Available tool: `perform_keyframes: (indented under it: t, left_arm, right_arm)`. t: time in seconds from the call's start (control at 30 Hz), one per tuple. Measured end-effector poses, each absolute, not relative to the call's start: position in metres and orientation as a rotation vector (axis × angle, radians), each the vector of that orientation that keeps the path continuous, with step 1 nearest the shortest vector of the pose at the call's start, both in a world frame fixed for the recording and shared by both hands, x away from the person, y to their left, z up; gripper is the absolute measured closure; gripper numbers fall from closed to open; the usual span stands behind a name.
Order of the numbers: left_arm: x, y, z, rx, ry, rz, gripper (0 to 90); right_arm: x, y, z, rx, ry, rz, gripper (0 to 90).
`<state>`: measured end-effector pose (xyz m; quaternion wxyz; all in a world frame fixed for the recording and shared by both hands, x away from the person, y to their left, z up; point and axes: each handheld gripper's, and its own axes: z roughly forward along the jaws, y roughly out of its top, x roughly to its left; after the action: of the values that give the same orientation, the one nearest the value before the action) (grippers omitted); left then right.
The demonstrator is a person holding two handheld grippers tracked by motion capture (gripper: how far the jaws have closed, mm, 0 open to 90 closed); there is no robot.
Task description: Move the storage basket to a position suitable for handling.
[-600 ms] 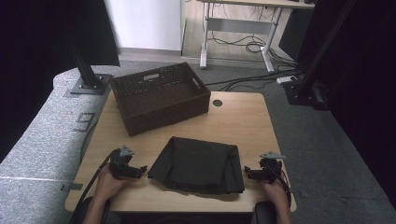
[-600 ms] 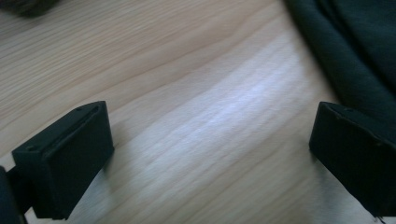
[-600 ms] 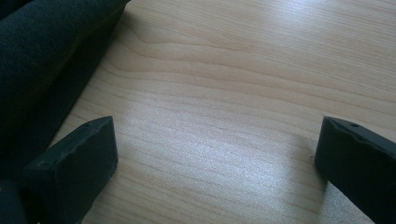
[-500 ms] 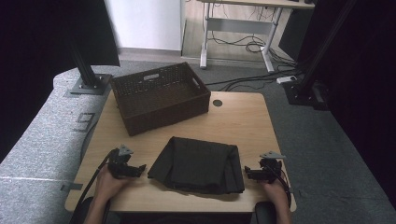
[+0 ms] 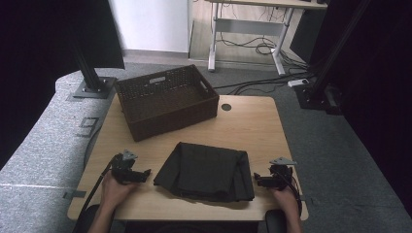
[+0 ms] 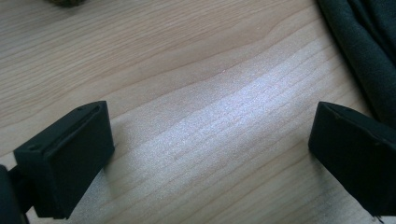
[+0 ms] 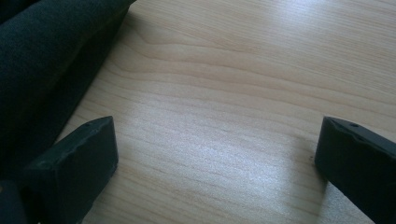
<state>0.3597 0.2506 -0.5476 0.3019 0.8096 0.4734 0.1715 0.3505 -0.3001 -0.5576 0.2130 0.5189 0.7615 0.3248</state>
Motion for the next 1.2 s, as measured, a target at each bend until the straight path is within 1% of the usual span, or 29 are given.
perform_keyframes:
  t: [0.2,0.3,0.33,0.37,0.57,0.7,0.83,0.9,0.93,1.13,1.2]
  left_arm:
    - [0.360,0.246,-0.545,2.185,1.237,0.426,0.2]
    - [0.360,0.243,-0.544,2.192,1.231,0.407,0.8]
    - [0.360,0.241,-0.542,2.192,1.210,0.386,1.2]
    - [0.360,0.241,-0.542,2.192,1.210,0.386,1.2]
    - [0.370,0.233,-0.529,2.171,1.144,0.371,5.4]
    - [0.382,0.220,-0.522,2.203,1.080,0.399,9.4]
    - [0.394,0.212,-0.520,2.190,1.069,0.369,14.1]
    - [0.400,0.204,-0.519,2.198,1.052,0.354,14.2]
    - [0.406,0.196,-0.518,2.214,1.028,0.355,14.3]
    - [0.420,0.176,-0.514,2.229,0.983,0.345,16.9]
    - [0.426,0.168,-0.513,2.228,0.973,0.345,18.2]
  right_arm:
    - [0.351,-0.300,-0.556,1.443,2.139,0.888,0.0]
    - [0.351,-0.300,-0.555,1.447,2.146,0.885,1.5]
    - [0.350,-0.302,-0.551,1.458,2.149,0.916,4.3]
    - [0.350,-0.302,-0.551,1.458,2.149,0.916,4.3]
    - [0.352,-0.303,-0.537,1.449,2.119,0.990,5.1]
    - [0.358,-0.298,-0.520,1.420,2.106,1.030,6.3]
    - [0.361,-0.294,-0.514,1.401,2.109,1.044,8.4]
    - [0.364,-0.290,-0.510,1.388,2.121,1.045,9.9]
    - [0.367,-0.286,-0.508,1.373,2.137,1.048,12.6]
    - [0.378,-0.275,-0.503,1.334,2.175,1.059,15.1]
    - [0.382,-0.269,-0.501,1.318,2.187,1.062,17.7]
